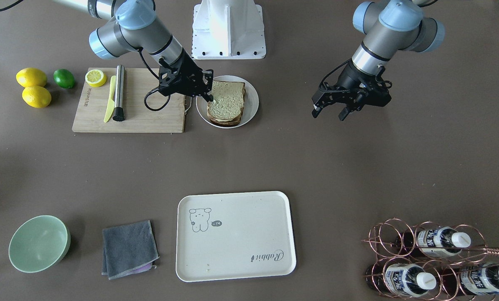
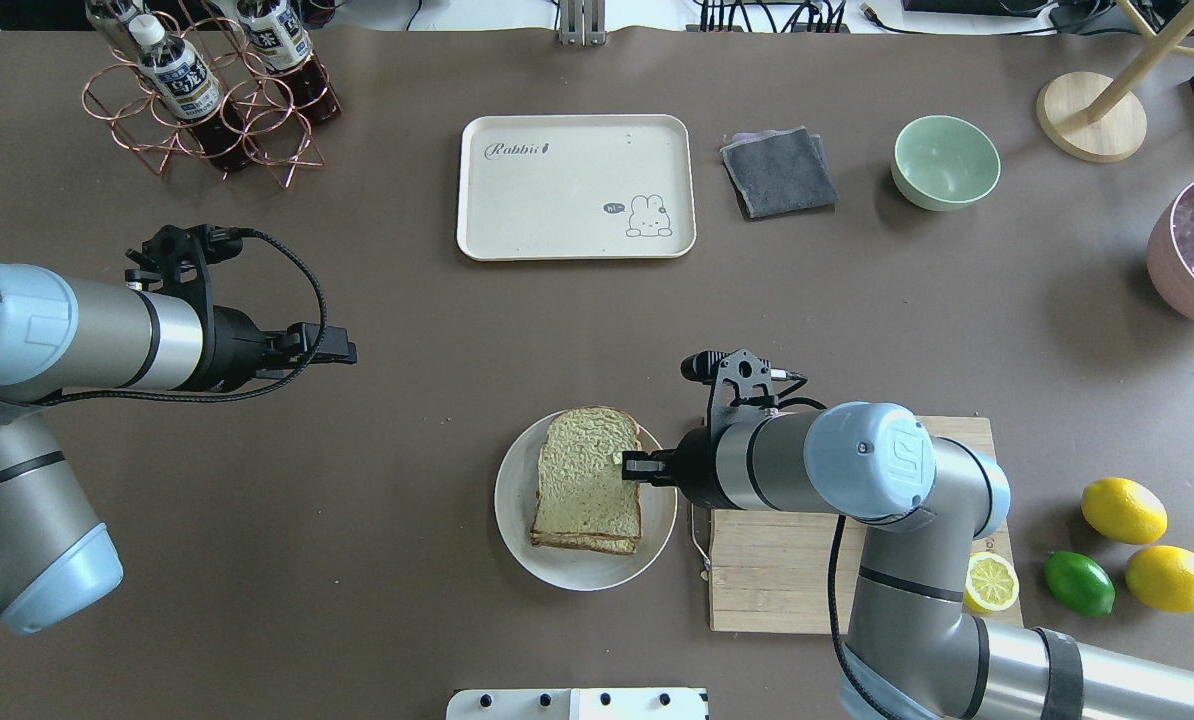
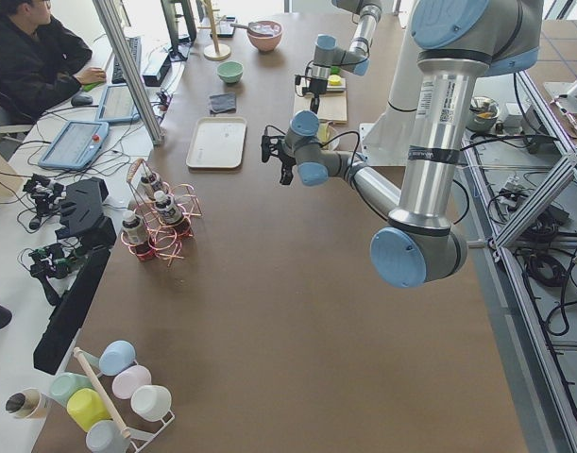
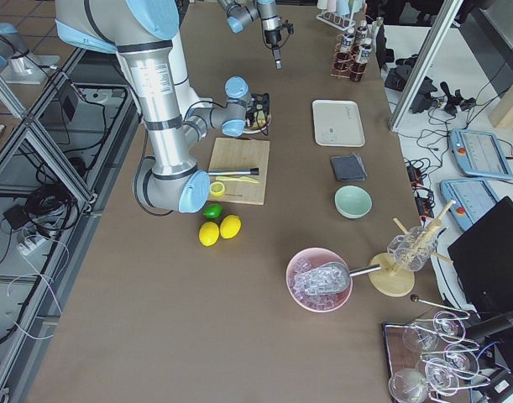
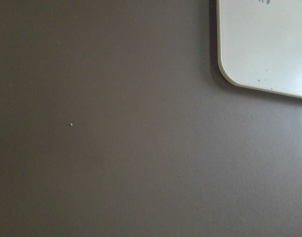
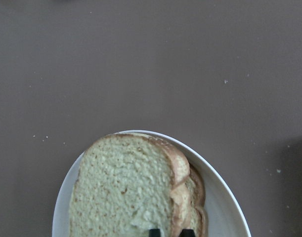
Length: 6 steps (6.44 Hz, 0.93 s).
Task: Make sandwich and place on tray
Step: 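Lay the bread slice on the egg toast and open the right gripper, then move the left gripper to the plate rim while the right gripper withdraws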
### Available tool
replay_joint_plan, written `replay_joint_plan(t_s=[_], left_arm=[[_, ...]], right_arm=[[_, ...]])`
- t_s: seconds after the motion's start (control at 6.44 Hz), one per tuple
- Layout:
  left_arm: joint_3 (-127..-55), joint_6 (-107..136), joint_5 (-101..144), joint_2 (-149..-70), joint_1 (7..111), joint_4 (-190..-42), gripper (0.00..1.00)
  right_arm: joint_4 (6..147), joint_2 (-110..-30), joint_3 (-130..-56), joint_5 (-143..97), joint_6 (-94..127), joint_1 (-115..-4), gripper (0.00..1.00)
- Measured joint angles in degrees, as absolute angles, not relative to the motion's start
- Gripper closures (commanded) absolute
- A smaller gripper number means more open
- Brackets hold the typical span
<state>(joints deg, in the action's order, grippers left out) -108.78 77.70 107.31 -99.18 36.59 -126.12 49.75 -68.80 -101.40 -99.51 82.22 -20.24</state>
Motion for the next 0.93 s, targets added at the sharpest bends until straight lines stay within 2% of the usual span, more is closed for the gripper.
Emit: replay_joint_plan(t_s=[0.47,0.78,0.93], left_arm=[[-108.4,79.5,107.2,-99.9,34.2,-128.6,0.03],[-108.4,83.6,101.0,-101.4,27.9,-129.6,0.03],[-108.4,86.0,96.8,-102.6,23.7,-129.6,0.12]], right_arm=[[51.0,-68.9,-102.3,-103.7,83.4,-25.2,0.01],[54.0,-69.7,-103.8,-110.2,83.1,-31.1,0.01],[54.4,-70.5,-104.2,-112.5,83.0,-33.5,0.01]])
